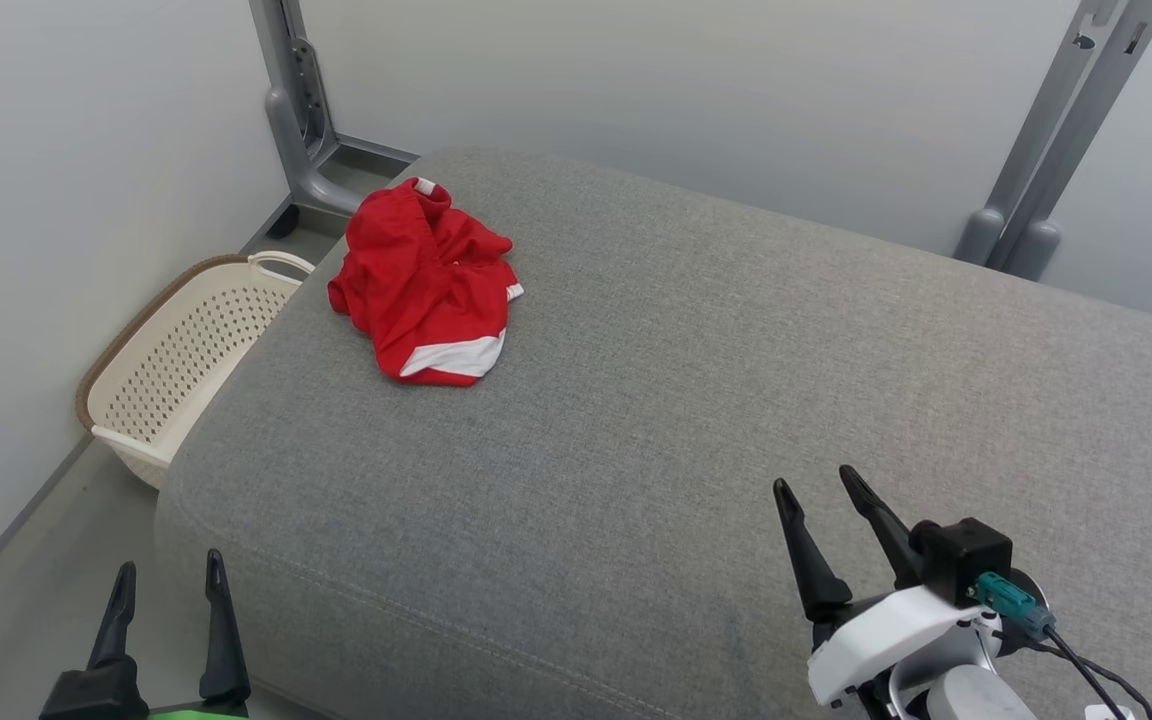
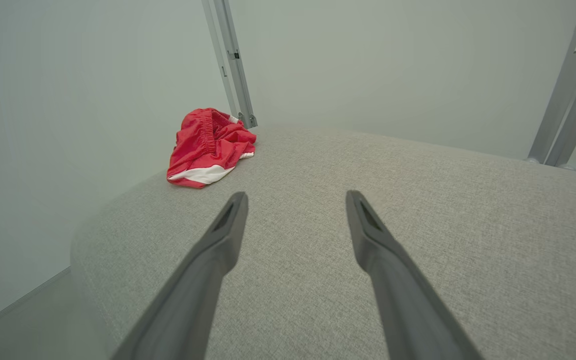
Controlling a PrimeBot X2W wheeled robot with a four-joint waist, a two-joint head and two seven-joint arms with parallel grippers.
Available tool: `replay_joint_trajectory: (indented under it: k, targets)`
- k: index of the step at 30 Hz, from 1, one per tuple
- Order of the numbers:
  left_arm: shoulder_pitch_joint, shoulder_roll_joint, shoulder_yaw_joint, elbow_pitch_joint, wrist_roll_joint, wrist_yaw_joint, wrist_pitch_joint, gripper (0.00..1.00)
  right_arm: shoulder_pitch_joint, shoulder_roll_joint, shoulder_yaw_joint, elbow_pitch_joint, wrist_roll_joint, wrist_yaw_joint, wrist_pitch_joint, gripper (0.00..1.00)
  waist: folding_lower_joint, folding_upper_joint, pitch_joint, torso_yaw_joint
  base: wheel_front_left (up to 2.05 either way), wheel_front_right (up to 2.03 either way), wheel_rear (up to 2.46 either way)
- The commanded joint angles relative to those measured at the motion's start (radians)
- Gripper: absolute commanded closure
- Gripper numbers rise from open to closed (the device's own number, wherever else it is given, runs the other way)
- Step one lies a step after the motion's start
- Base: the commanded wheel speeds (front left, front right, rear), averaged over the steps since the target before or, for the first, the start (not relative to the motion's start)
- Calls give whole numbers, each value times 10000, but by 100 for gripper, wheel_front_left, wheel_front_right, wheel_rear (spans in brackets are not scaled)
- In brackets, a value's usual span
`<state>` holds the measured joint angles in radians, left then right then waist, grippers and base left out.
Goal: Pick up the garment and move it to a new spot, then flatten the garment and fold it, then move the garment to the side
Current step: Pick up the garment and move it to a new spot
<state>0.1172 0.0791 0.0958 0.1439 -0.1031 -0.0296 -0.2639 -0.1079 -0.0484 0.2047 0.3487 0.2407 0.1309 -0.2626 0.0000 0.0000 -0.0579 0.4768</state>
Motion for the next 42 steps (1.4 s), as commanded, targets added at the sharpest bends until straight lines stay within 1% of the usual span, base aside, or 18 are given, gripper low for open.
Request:
replay_joint_trajectory:
  k: [1,8,14,19,24,25,26,29,31,36,38,41,42]
  targets:
    - [169,69,29,-33,-15,38,3,0,-73,-41,17,17,48,-3,-36,0,0,0,2,-2,0,0,0]
    - [-145,149,-81,101,-92,-88,3,0,17,-39,-41,-8,49,-3,-36,0,0,0,29,-124,0,0,0]
    - [-825,328,-226,134,-127,-246,27,0,-183,-42,14,-65,-119,-3,-36,0,0,0,341,-615,0,0,0]
    - [-1886,631,-348,328,-158,-413,148,0,-393,-44,-9,-79,-313,-2,-36,0,0,0,725,-1126,0,0,0]
    - [-3105,1101,-373,627,-208,-558,284,0,-758,-53,-41,-119,-539,-2,-34,0,0,0,1229,-1804,0,0,0]
    - [-3105,1101,-373,627,-208,-558,284,0,-758,-53,-41,-119,-539,-2,-34,0,0,0,1229,-1804,0,0,0]
    - [-3358,1222,-357,706,-219,-583,308,0,-828,-50,-51,-146,-591,-3,-33,0,0,0,1329,-1944,0,0,0]
    - [-4097,1485,-219,935,-446,-664,357,0,-1006,-49,-71,-254,-708,-3,-27,0,0,0,1644,-2348,0,0,0]
    - [-4573,1785,-65,1215,-509,-676,413,0,-1137,-68,-84,-316,-778,-3,0,0,0,0,1865,-2622,0,0,0]
    - [-5833,2207,72,2135,-879,-784,520,0,-1435,-113,-170,-443,-907,-3,48,0,0,0,2442,-3191,0,0,0]
    - [-6270,2467,61,2523,-985,-841,527,0,-1573,-112,-142,-530,-964,-3,50,0,0,0,2702,-3449,0,0,0]
    - [-6980,2683,40,3208,-1313,-924,539,0,-1736,-105,-211,-660,-1039,-2,59,0,0,0,3073,-3741,0,0,0]
    - [-7195,2864,29,3438,-1369,-935,555,0,-1817,-98,-170,-698,-1058,-3,65,0,0,0,3217,-3871,0,0,0]
